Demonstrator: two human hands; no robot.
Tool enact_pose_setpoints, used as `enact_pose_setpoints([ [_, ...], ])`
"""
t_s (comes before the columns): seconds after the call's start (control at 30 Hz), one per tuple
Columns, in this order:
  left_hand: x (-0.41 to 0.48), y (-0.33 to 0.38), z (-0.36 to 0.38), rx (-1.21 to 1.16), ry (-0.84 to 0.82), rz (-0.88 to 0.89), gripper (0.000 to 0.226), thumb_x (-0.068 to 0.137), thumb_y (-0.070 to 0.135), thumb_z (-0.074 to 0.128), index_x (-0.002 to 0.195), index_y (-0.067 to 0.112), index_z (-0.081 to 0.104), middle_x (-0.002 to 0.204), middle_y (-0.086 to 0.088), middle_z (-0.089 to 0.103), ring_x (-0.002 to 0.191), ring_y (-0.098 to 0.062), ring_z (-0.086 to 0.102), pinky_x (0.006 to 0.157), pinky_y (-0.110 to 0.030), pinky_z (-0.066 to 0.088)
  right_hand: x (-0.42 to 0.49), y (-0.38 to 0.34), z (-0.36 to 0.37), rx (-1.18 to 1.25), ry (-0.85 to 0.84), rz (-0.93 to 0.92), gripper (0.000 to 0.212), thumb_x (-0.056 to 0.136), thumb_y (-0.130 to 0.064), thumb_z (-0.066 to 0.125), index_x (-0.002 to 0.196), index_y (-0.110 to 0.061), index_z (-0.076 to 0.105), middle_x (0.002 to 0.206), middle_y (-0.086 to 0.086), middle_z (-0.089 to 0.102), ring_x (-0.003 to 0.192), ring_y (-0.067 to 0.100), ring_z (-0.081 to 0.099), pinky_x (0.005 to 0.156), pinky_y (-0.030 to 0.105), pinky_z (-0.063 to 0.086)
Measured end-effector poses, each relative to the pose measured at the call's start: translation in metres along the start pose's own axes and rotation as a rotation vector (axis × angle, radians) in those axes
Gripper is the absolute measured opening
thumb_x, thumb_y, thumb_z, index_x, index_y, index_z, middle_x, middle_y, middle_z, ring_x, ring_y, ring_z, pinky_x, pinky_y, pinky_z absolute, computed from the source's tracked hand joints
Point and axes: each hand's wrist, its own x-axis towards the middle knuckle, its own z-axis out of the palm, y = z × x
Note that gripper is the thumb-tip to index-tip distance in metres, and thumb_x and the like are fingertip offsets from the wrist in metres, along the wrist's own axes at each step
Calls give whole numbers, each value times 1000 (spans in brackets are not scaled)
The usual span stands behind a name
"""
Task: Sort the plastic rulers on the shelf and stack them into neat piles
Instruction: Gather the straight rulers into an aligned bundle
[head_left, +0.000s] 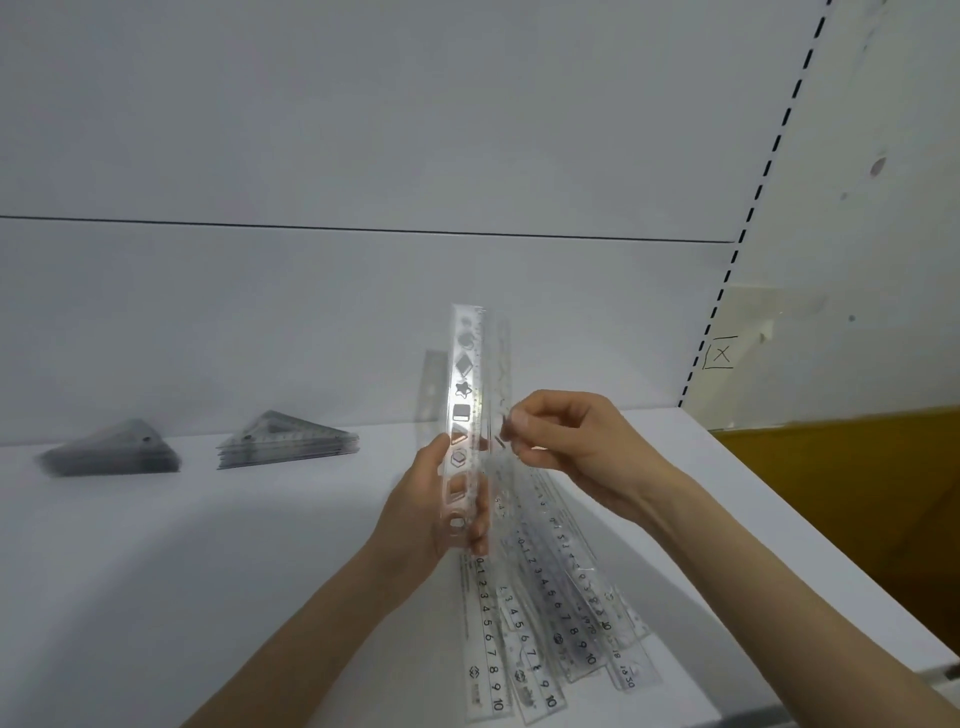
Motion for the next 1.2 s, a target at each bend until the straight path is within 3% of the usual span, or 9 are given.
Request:
enact_pose_setpoints([
  [0.17,2,-1,-3,-39,-22,-47,45,96,43,36,95,5,60,70,-11,58,50,-20,54,49,-29,44,11,4,16,-134,152,-80,3,81,5,69,82,2,68,64,9,67,65,22,68,62,20,54],
  [0.3,0,1,-5,1,-40,-13,48,96,45,35,85,8,64,69,-13,59,52,-21,55,47,-29,45,14,5,25,-305,211,-129,9,77,5,73,85,1,69,71,16,67,57,19,68,61,23,55],
  [0.4,2,1,-5,22,-43,-3,51,99,47,30,92,7,61,69,-14,59,51,-20,55,48,-28,44,14,5,32,-418,227,-173,13,77,4,73,86,-3,67,79,22,66,56,17,68,56,25,57],
  [0.53,3,0,-5,72,-9,15,48,97,49,33,98,9,59,69,-15,57,52,-22,52,51,-30,41,15,7,37,-538,270,-240,14,78,0,72,87,-8,64,75,11,67,54,15,68,50,22,54],
  [0.73,4,-1,-6,15,6,6,48,95,50,39,101,6,57,71,-12,55,54,-25,54,54,-34,48,18,12,42,-706,338,-318,13,81,-8,69,84,-13,58,75,-1,66,59,14,68,61,35,58],
  [0.83,4,-1,-7,-20,-17,3,47,97,48,34,102,6,55,68,-14,55,48,-27,53,51,-33,47,20,13,42,-1000,363,-348,15,84,-27,69,86,-19,56,81,-9,66,71,13,64,68,32,51],
  [0.93,4,-1,-4,-44,-26,20,44,99,44,26,98,11,56,56,-11,48,38,-22,42,48,-28,41,23,12,38,-1183,350,-324,22,85,-42,65,89,-22,58,85,-11,67,78,13,60,72,31,49],
  [1.1,0,4,-3,-126,-8,-15,30,98,40,34,101,19,55,54,-3,37,38,-12,33,52,-29,44,19,4,13,-887,319,-253,16,88,-35,65,84,-20,65,68,-4,69,58,10,64,63,28,54],
  [1.2,0,7,-3,-149,15,-14,21,94,36,42,104,22,53,56,-2,34,41,-12,30,54,-32,44,8,6,-22,-1137,240,-37,28,87,-43,64,79,-16,68,66,-2,69,61,11,66,68,34,57],
])
